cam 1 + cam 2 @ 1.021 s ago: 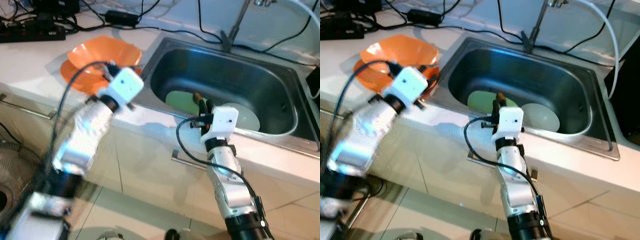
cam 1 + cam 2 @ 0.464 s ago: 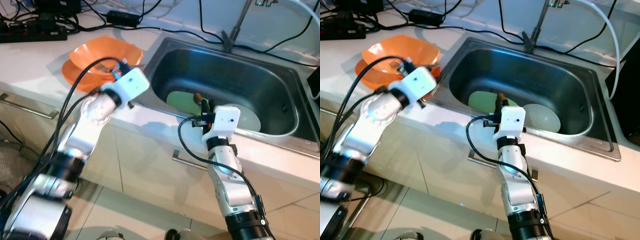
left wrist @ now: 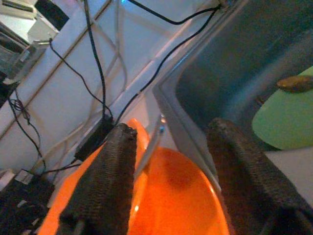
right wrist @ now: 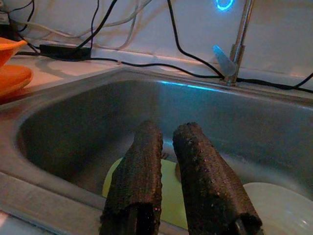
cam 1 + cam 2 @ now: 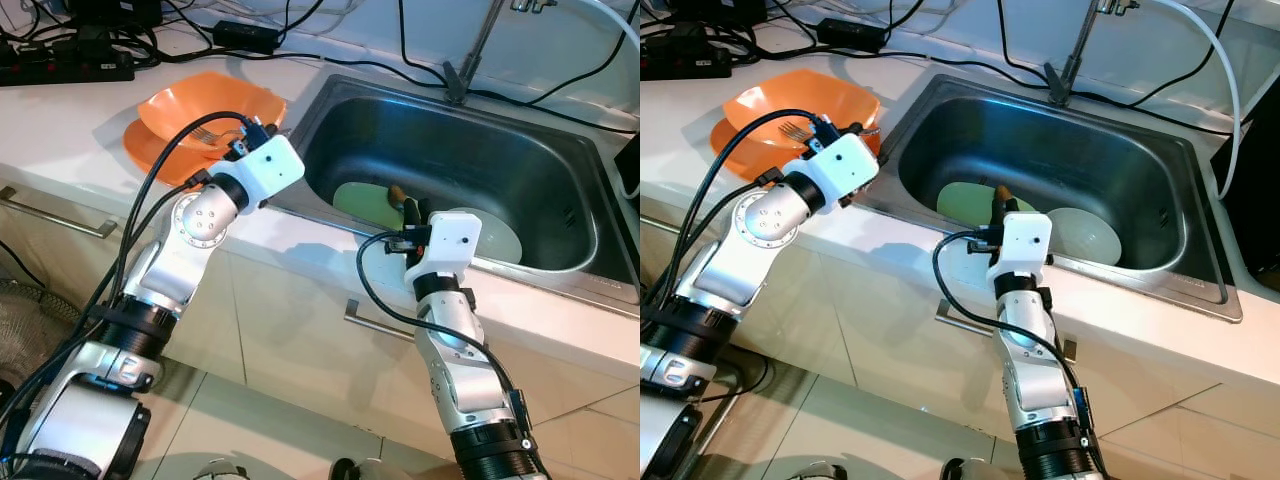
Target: Kitchen organization
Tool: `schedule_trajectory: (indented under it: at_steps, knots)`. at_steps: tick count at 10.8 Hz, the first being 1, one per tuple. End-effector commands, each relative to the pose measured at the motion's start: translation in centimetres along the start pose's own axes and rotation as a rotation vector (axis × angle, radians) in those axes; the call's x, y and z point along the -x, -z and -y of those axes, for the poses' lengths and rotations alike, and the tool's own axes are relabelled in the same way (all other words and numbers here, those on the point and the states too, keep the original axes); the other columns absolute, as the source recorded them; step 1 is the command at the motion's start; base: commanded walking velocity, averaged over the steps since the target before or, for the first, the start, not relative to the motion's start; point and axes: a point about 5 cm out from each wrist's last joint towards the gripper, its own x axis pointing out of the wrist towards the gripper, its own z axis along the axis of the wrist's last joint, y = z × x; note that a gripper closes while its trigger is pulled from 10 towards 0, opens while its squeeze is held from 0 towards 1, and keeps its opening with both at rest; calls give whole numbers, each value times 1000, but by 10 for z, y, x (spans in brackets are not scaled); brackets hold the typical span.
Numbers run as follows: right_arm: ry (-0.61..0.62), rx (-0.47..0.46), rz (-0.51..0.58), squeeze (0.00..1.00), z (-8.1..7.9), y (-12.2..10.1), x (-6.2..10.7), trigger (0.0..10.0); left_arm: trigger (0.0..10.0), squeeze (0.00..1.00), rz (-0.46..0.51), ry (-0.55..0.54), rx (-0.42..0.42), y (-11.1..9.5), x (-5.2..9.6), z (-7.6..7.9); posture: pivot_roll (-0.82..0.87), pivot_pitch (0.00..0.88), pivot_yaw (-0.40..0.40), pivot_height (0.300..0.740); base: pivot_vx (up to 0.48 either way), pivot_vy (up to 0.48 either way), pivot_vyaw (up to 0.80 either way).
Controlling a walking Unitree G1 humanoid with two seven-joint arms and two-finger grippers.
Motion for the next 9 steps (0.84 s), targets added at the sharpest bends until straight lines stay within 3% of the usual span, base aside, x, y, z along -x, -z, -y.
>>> schedule_trajectory:
  at_steps: [1, 5, 9]
  knots:
    - [18, 12, -38, 0, 4, 8, 2, 10000, 10000, 0, 16, -2, -31, -6, -5, -1, 7, 87, -93, 740, 0, 0, 0]
    - [18, 12, -40, 0, 3, 8, 1, 10000, 10000, 0, -35, 1, -66, -1, -21, 0, 9, 86, -94, 740, 0, 0, 0]
    - [29, 11, -42, 0, 4, 9, 3, 10000, 10000, 0, -31, -11, -105, -8, -39, 1, -1, 88, -83, 740, 0, 0, 0]
